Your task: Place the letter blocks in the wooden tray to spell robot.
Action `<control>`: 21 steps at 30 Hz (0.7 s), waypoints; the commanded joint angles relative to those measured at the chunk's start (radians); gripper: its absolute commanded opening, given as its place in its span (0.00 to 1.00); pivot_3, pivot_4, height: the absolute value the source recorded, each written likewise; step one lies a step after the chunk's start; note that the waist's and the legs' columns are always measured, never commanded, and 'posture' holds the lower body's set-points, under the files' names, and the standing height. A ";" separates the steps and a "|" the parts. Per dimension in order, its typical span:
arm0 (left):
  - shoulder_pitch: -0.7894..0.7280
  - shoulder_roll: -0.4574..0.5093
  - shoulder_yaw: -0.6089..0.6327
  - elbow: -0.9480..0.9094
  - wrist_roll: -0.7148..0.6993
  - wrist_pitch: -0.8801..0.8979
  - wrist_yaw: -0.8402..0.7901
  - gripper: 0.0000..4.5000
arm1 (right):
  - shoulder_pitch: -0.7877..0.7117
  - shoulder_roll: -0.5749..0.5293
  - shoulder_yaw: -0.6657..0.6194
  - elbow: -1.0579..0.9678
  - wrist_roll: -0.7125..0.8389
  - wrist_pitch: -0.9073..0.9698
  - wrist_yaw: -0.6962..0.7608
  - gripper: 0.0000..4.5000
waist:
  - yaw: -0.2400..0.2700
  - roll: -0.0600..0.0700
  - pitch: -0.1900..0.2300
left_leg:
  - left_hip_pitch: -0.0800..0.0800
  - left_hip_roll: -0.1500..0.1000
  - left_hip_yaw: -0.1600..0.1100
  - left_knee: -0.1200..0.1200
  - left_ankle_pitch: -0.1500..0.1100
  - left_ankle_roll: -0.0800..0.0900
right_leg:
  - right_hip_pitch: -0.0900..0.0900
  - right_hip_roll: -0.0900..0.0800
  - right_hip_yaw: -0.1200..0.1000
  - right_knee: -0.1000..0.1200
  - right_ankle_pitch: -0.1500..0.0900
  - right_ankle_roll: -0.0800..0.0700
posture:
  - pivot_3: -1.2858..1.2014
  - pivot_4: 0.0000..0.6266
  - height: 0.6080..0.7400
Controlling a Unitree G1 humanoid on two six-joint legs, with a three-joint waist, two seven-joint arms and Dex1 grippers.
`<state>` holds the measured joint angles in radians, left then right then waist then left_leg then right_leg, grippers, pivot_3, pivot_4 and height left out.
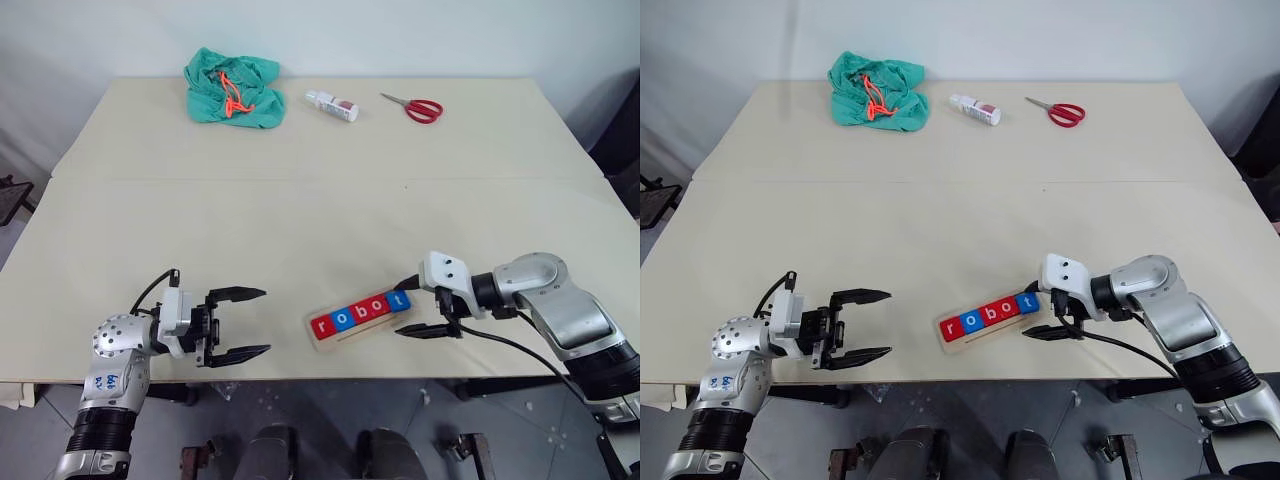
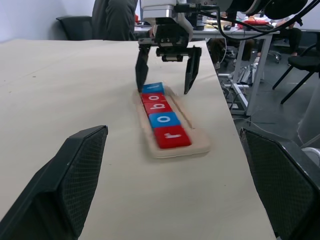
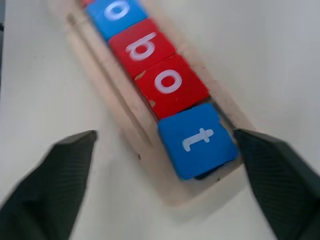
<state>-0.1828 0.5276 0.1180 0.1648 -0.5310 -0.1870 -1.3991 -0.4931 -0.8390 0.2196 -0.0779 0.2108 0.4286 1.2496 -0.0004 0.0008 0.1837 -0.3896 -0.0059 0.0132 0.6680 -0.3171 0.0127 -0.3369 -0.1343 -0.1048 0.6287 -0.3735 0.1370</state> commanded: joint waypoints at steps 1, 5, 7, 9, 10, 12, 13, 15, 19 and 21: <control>0.007 0.002 0.009 -0.031 -0.013 -0.008 0.002 1.00 | 0.022 -0.025 -0.072 -0.083 0.047 0.037 -0.015 1.00 | 0.001 0.000 0.000 | 0.000 0.000 0.000 0.000 0.000 0.000 | 0.000 0.000 0.000 0.000 0.000 0.000 | 0.52 0.24 1.00; -0.007 0.001 0.007 -0.015 -0.009 -0.012 -0.001 1.00 | 0.077 -0.039 -0.120 -0.102 0.049 0.041 -0.044 1.00 | 0.003 0.000 0.000 | 0.000 0.000 0.000 0.000 0.000 0.000 | 0.000 0.000 0.000 0.000 0.000 0.000 | 0.52 0.24 1.00; -0.016 0.001 0.006 -0.006 -0.008 -0.012 -0.004 1.00 | 0.081 -0.044 -0.136 -0.089 0.045 0.032 -0.053 1.00 | 0.002 0.000 0.000 | 0.000 0.000 0.000 0.000 0.000 0.000 | 0.000 0.000 0.000 0.000 0.000 0.000 | 0.52 0.24 1.00; -0.022 0.000 0.004 0.000 -0.007 -0.013 -0.007 1.00 | 0.080 -0.052 -0.136 -0.079 0.038 0.030 -0.056 1.00 | 0.000 0.000 0.000 | 0.000 0.000 0.000 0.000 0.000 0.000 | 0.000 0.000 0.000 0.000 0.000 0.000 | 0.52 0.24 1.00; -0.024 -0.001 0.003 0.002 -0.006 -0.013 -0.008 1.00 | 0.080 -0.055 -0.135 -0.077 0.036 0.030 -0.055 1.00 | 0.000 0.000 0.000 | 0.000 0.000 0.000 0.000 0.000 0.000 | 0.000 0.000 0.000 0.000 0.000 0.000 | 0.52 0.24 1.00; -0.030 -0.001 0.003 0.009 -0.004 -0.014 -0.008 1.00 | 0.082 -0.053 -0.148 -0.073 0.049 0.035 -0.058 0.96 | 0.000 0.000 0.000 | 0.000 0.000 0.000 0.000 0.000 0.000 | 0.000 0.000 0.000 0.000 0.000 0.000 | 0.52 0.24 1.00; -0.032 -0.001 0.003 0.011 -0.004 -0.014 -0.009 1.00 | 0.085 -0.056 -0.153 -0.074 0.055 0.047 -0.060 0.91 | 0.000 0.000 0.000 | 0.000 0.000 0.000 0.000 0.000 0.000 | 0.000 0.000 0.000 0.000 0.000 0.000 | 0.52 0.24 1.00; -0.031 -0.001 0.003 0.013 -0.004 -0.014 -0.011 1.00 | 0.093 -0.061 -0.156 -0.075 0.057 0.054 -0.062 0.78 | 0.000 0.000 0.000 | 0.000 0.000 0.000 0.000 0.000 0.000 | 0.000 0.000 0.000 0.000 0.000 0.000 | 0.52 0.24 1.00; -0.025 -0.003 0.003 0.008 -0.005 -0.014 -0.012 1.00 | 0.108 -0.074 -0.136 -0.077 0.045 0.068 -0.055 0.46 | 0.002 0.000 0.000 | 0.000 0.000 0.000 0.000 0.000 0.000 | 0.000 0.000 0.000 0.000 0.000 0.000 | 0.52 0.24 1.00; -0.023 -0.002 0.004 0.006 -0.006 -0.013 -0.013 1.00 | 0.103 -0.071 -0.124 -0.065 0.032 0.065 -0.058 0.30 | 0.001 0.000 0.000 | 0.000 0.000 0.000 0.000 0.000 0.000 | 0.000 0.000 0.000 0.000 0.000 0.000 | 0.52 0.24 1.00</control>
<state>-0.2123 0.5257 0.1168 0.1775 -0.5308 -0.1877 -1.4103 -0.3815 -0.8924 0.1060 -0.1421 0.2430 0.4979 1.1914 0.0001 0.0007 0.1838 -0.3895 -0.0059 0.0136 0.6681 -0.3171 0.0127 -0.3366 -0.1344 -0.1047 0.6286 -0.3735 0.1370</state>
